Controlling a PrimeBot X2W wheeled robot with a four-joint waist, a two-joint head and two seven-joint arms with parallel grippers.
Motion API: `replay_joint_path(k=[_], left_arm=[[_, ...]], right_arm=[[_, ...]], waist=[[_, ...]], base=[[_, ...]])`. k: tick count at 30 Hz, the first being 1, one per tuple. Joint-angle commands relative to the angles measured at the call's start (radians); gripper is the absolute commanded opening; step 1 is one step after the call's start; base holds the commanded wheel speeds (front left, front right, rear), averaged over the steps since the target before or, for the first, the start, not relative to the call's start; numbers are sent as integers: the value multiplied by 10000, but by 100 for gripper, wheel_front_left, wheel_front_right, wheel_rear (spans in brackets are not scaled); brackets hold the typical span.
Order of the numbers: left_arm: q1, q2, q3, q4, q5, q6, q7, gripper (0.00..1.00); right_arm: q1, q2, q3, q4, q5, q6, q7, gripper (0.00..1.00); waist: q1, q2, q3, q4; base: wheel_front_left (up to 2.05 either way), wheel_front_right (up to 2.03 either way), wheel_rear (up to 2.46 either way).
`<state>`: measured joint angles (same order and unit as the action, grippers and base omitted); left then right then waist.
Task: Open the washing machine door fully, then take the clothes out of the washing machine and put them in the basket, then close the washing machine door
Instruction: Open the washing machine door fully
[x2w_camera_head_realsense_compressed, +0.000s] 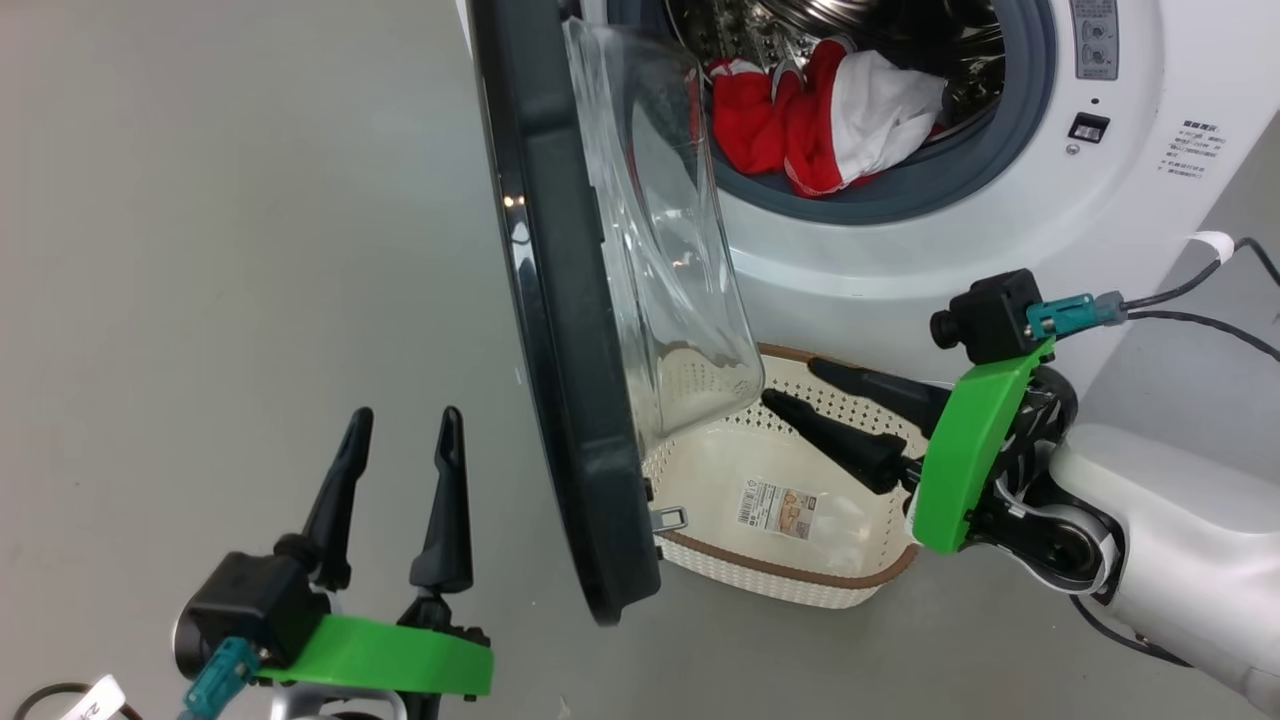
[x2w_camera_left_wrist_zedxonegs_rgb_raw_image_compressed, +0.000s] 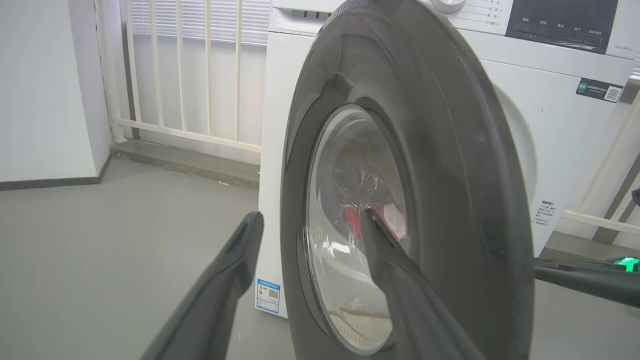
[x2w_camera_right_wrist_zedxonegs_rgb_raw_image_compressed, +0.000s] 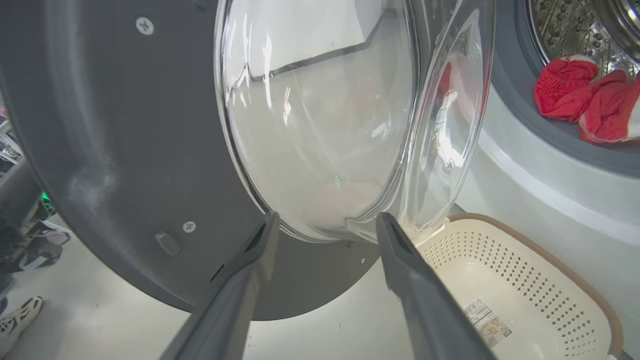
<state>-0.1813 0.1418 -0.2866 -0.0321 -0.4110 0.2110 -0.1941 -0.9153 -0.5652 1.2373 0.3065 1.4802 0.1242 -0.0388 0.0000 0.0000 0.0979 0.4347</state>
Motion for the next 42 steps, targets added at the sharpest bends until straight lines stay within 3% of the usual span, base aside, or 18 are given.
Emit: replay_joint_path(k=[1,8,14,19,26,34,42], left_arm=[[4,212,367,-334,-87,61,-67,100],[70,262,384,-402,-94,115,-90,100],[95,285,385,-473,-107,160,-110,100],[62,280,366,-476,-126,166,-141,100],[1,282,337,-461,-135,160,-201,100],[-58,285,347,-457,-110,182,-308,100],[-61,281,311,-393,-1,201,-431,100]], right_arm=[[126,-39,-186,61,-690,65,-342,100],[733,208,-1197,610,-2959,65,-860,100],[1792,651,-3455,673,-5962,65,-881,100],[3279,1366,-6034,-395,-8718,65,-489,100],[5880,3033,-9180,-2994,-11762,65,626,100],[7592,4521,-10604,-4744,-13361,65,1077,100],[8635,5090,-11107,-5163,-13825,65,829,100]], waist=[[0,0,-2,-29],[0,0,8,-137],[0,0,78,-255],[0,0,133,-301],[0,0,195,-285],[0,0,276,-304],[0,0,277,-307]], base=[[0,0,0],[0,0,0],[0,0,0],[0,0,0],[0,0,0],[0,0,0],[0,0,0]])
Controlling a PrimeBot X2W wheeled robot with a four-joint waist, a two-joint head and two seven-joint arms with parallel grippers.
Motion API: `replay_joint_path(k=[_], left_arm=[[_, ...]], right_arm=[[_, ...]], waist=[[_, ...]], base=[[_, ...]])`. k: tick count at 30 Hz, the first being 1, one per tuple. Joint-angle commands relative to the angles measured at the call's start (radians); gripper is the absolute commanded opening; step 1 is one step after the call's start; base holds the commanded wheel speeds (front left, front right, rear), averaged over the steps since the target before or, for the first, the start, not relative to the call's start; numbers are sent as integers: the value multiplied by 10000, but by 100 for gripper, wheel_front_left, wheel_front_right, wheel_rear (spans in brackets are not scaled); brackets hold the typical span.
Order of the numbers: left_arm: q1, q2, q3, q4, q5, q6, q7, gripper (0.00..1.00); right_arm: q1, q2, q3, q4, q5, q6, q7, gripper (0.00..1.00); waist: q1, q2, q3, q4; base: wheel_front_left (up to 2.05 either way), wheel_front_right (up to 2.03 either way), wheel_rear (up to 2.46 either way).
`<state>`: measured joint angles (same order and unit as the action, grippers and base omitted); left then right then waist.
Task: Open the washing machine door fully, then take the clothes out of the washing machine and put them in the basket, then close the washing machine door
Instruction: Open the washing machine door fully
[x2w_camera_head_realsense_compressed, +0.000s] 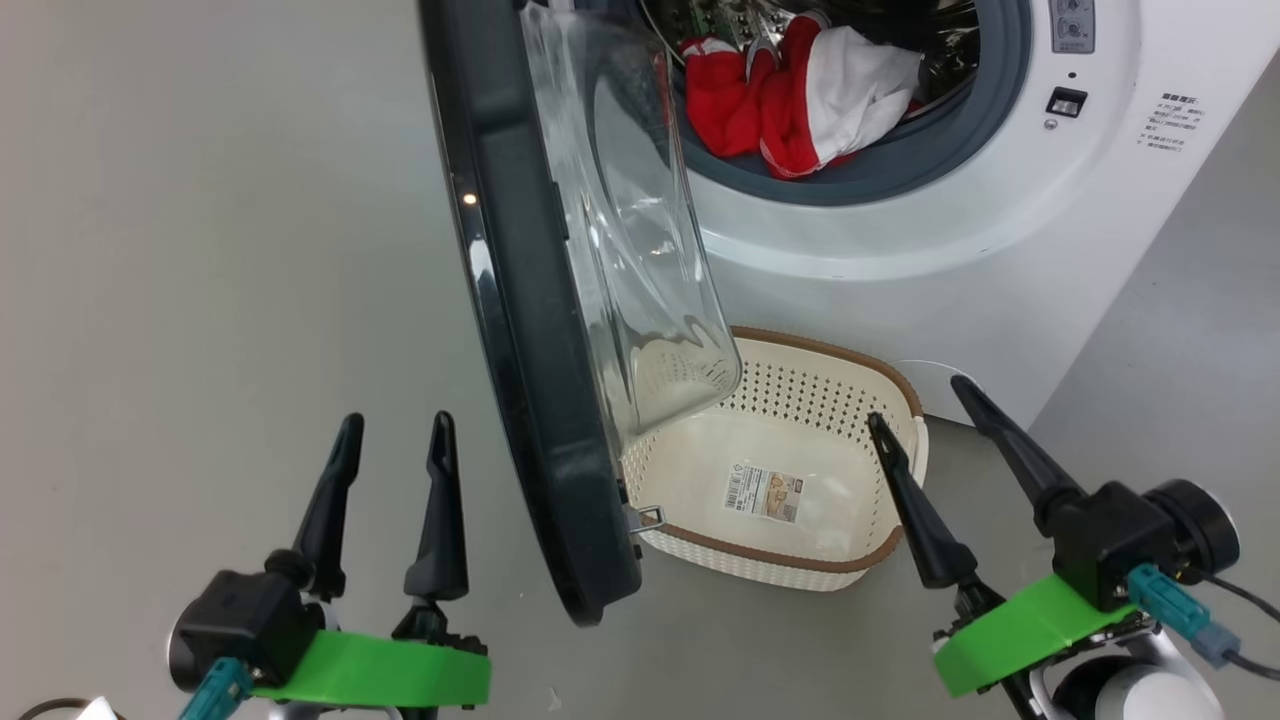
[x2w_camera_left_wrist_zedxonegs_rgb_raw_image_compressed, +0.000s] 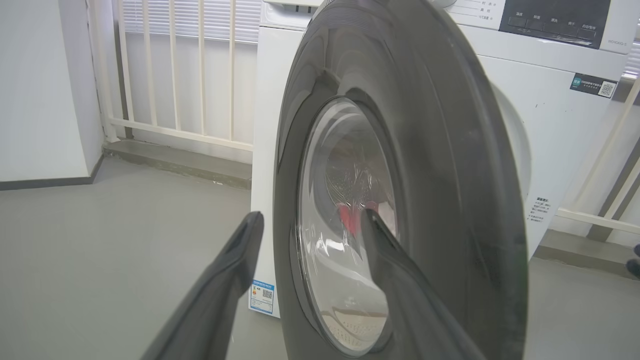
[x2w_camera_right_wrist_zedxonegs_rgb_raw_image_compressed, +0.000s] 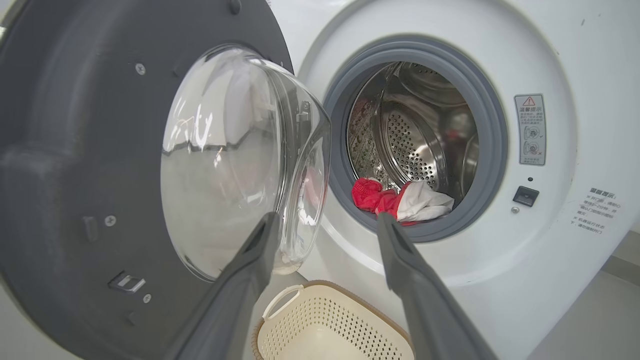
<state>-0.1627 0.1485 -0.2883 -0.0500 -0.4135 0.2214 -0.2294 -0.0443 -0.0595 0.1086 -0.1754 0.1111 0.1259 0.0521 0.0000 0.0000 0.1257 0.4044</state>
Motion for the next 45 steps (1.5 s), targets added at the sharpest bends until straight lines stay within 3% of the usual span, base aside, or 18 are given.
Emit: replay_joint_path(k=[1,28,29,30,32,33,45], left_arm=[[-237,219,325,-213,39,104,-88,100],[2,201,199,-175,243,313,-218,100],[-1,201,196,-180,247,321,-219,96],[-11,204,196,-196,256,330,-222,57],[-42,226,199,-251,290,348,-227,5],[-68,235,208,-317,313,360,-231,0],[-682,479,89,-2631,1244,548,-286,0]], right_arm=[[21,55,146,-362,-141,48,-112,100],[675,92,13,-401,543,48,-517,100],[680,92,7,-397,549,48,-524,100],[683,92,-2,-392,561,48,-530,100],[685,92,-11,-379,580,48,-536,100],[684,92,-16,-377,588,48,-536,100],[691,93,-84,-333,735,48,-577,100]], waist=[[0,0,-3,-7],[0,0,-94,-150],[0,0,-91,-153],[0,0,-88,-156],[0,0,-91,-161],[0,0,-87,-163],[0,0,-60,-237]], base=[[0,0,0],[0,0,0],[0,0,0],[0,0,0],[0,0,0],[0,0,0],[0,0,0]])
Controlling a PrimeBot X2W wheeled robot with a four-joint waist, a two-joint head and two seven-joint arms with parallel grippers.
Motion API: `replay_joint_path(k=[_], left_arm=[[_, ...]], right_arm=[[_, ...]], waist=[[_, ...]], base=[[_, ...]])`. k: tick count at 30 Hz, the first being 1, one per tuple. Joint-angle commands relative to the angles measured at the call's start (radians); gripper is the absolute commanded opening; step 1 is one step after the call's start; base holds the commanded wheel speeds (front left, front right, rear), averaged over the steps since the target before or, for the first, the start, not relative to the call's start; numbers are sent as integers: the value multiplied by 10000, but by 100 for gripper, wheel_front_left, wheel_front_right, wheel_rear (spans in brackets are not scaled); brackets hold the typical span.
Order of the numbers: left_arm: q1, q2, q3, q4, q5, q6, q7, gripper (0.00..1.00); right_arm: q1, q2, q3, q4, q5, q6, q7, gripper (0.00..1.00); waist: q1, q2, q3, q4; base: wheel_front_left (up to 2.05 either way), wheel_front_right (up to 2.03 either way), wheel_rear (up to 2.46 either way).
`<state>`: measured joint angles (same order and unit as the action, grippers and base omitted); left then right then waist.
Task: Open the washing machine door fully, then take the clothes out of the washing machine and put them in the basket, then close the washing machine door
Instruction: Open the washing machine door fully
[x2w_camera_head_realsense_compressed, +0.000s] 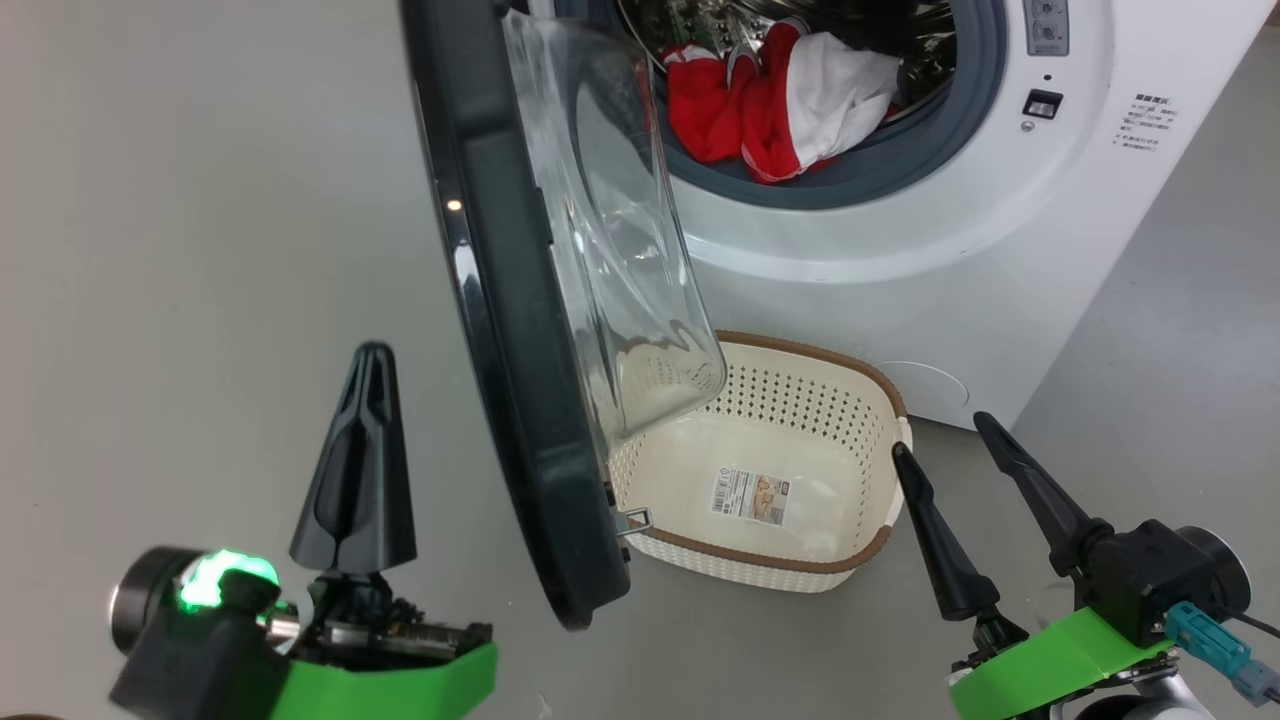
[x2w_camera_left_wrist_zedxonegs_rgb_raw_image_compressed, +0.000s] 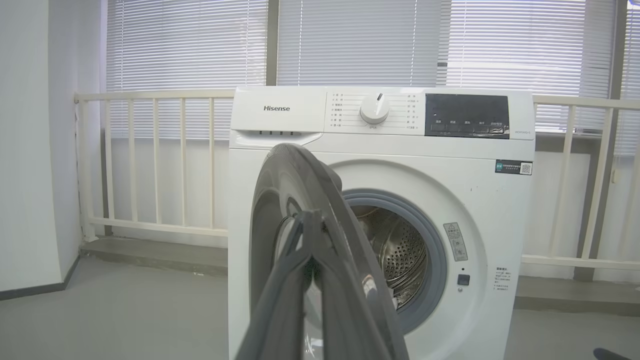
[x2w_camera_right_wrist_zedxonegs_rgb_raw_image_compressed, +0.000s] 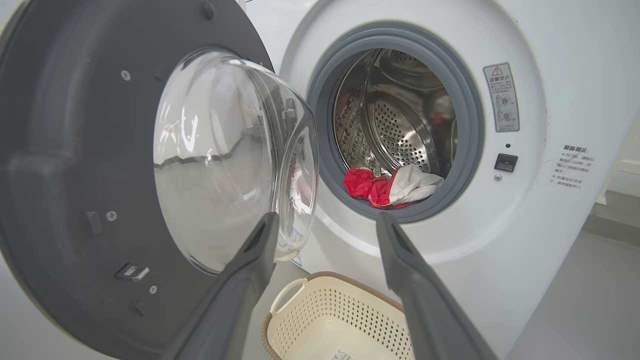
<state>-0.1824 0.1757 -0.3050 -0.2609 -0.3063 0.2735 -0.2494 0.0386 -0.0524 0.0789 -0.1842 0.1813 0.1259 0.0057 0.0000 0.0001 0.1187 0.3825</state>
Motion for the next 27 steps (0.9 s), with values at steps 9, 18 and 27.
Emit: replay_joint_path(k=[9,18,27], left_arm=[[-962,121,-786,-1850,677,-384,163,0],[-1119,-170,-2066,-1249,530,-880,1095,0],[-1078,-268,-2535,233,256,-1029,1822,0]], right_arm=[[-166,22,214,-189,110,48,-152,100],[-213,22,263,-152,200,48,-223,100],[-279,22,297,-103,260,48,-278,100]], waist=[[0,-1,9,-140],[0,-1,31,-295],[0,-1,113,-422]], base=[[0,0,0],[0,0,0],[0,0,0]])
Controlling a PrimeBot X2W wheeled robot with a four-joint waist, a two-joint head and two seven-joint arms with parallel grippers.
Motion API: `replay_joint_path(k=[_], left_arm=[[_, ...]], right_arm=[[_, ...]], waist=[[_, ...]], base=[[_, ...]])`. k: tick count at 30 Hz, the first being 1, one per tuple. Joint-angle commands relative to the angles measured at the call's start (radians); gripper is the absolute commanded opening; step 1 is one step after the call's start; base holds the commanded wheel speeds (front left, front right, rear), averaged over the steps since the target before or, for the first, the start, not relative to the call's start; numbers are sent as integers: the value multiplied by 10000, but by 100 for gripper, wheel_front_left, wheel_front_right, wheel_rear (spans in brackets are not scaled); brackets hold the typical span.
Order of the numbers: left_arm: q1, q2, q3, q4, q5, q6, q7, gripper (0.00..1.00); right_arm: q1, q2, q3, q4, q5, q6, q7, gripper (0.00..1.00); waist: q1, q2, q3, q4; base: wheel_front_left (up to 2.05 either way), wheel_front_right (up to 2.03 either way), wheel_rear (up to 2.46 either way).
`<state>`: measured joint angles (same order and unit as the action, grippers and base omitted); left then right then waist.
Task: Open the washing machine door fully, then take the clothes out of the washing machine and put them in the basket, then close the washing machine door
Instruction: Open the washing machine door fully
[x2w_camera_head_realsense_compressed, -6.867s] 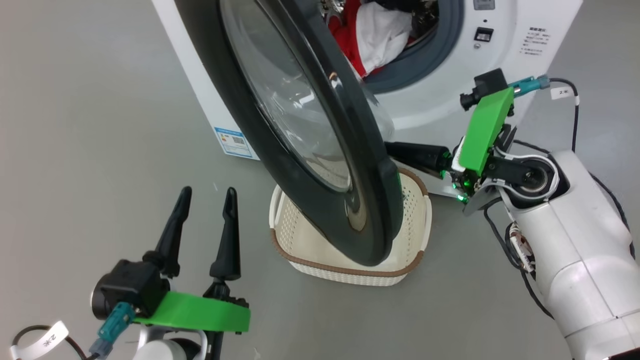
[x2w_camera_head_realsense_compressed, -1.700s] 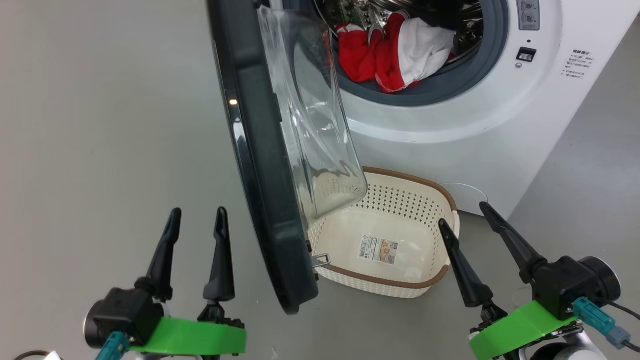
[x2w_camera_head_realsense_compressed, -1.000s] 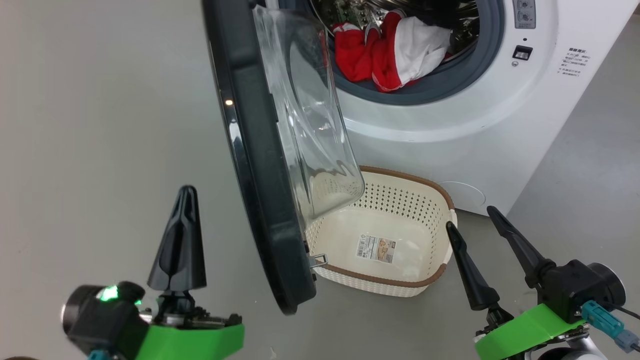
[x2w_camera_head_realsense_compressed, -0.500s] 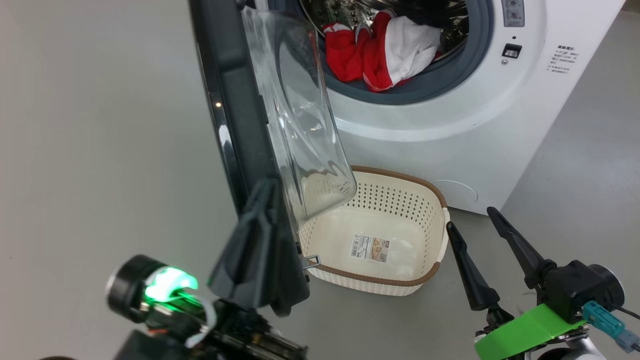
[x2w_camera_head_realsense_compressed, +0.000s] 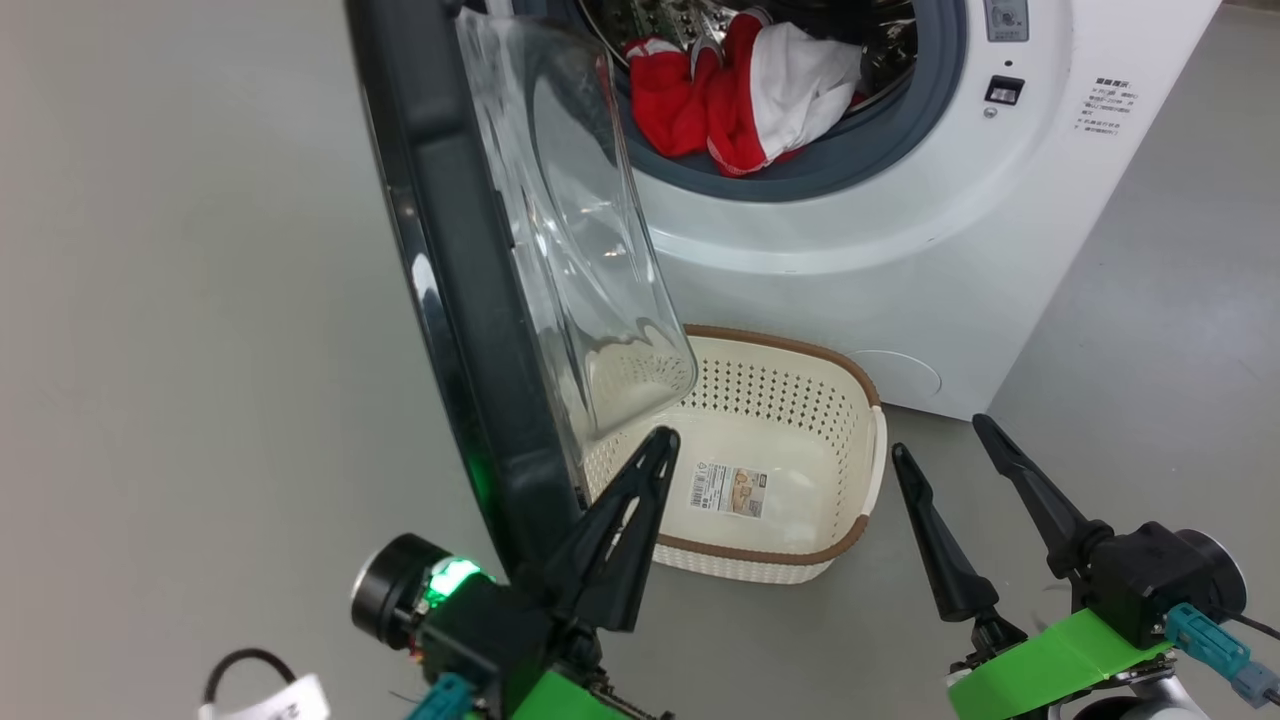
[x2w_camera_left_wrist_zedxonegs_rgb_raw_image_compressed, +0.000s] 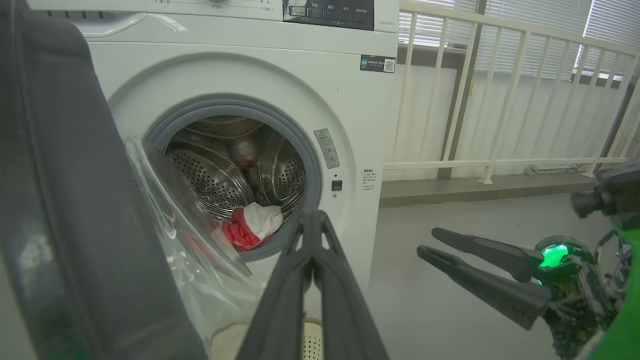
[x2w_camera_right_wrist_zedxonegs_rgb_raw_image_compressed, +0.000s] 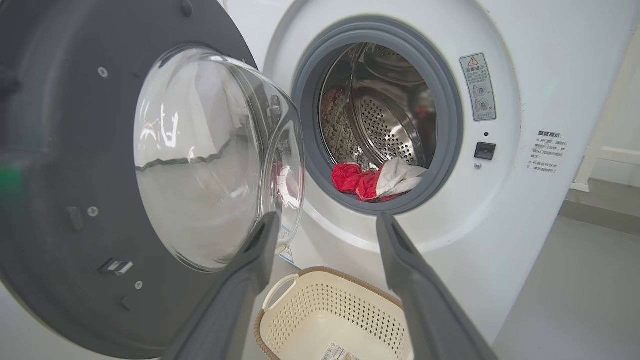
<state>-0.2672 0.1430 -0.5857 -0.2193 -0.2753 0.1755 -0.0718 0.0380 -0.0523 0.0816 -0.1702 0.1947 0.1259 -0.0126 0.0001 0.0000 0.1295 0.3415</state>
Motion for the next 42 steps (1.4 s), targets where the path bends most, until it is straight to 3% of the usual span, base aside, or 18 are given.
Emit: replay_joint_path(k=[1,15,42], left_arm=[[-233,66,250,11,-50,-41,95,0],[-207,145,581,1686,-110,358,-53,0],[569,949,1985,1663,-639,1247,-295,0]], right_arm=[[-282,20,277,-243,132,48,-98,100],[-278,20,270,-248,201,48,-78,100],[-119,20,355,-378,88,48,127,100]], waist=[[0,0,9,-31],[0,0,105,-135],[0,0,14,619]], base=[[0,0,0],[0,0,0],[0,0,0]])
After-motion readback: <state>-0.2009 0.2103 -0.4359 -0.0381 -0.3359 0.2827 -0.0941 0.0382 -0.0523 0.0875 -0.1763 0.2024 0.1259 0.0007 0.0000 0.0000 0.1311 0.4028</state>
